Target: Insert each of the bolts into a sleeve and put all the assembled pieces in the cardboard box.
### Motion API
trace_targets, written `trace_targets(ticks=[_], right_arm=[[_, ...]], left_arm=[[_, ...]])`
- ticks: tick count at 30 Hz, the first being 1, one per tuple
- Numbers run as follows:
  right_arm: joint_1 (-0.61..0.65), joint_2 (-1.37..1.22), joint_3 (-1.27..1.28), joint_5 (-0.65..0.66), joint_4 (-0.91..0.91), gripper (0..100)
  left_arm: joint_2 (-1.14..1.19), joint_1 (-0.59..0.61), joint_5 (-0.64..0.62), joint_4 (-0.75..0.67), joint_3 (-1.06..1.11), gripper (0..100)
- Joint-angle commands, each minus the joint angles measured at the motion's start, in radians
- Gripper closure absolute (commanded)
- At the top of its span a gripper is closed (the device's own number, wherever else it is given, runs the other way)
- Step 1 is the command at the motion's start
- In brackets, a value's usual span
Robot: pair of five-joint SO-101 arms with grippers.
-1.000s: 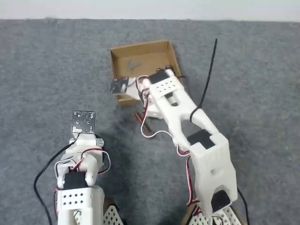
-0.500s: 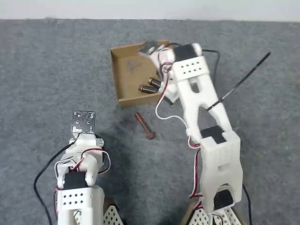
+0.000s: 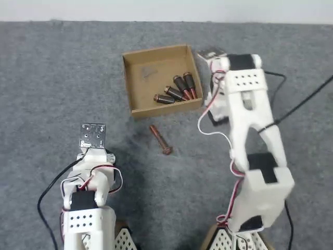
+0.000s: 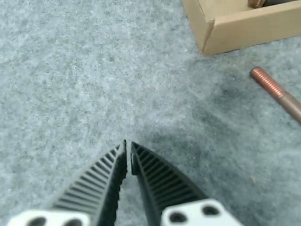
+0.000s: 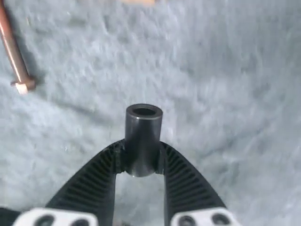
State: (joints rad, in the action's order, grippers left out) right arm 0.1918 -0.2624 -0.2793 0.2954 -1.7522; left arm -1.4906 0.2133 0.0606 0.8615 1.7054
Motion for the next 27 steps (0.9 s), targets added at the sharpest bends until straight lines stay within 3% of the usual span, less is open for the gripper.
trace_targets(ticks=[1, 11, 19, 27], right_arm=[[-0.059, 0.163, 0.101, -0.015, -0.033, 99.2], [-0.223, 0.409, 0.586, -0.005, 0.205, 99.2], [-0.236, 0.568, 0.956, -0.005, 0.449, 99.2], [-0.237, 0.644, 1.163, -0.003, 0.624, 99.2]], left_arm=[[-0.023, 0.005, 0.005, -0.029, -0.021, 99], [-0.023, 0.005, 0.005, -0.029, -0.021, 99], [-0.023, 0.005, 0.005, -0.029, -0.021, 99], [-0.023, 0.005, 0.003, -0.029, -0.021, 99]])
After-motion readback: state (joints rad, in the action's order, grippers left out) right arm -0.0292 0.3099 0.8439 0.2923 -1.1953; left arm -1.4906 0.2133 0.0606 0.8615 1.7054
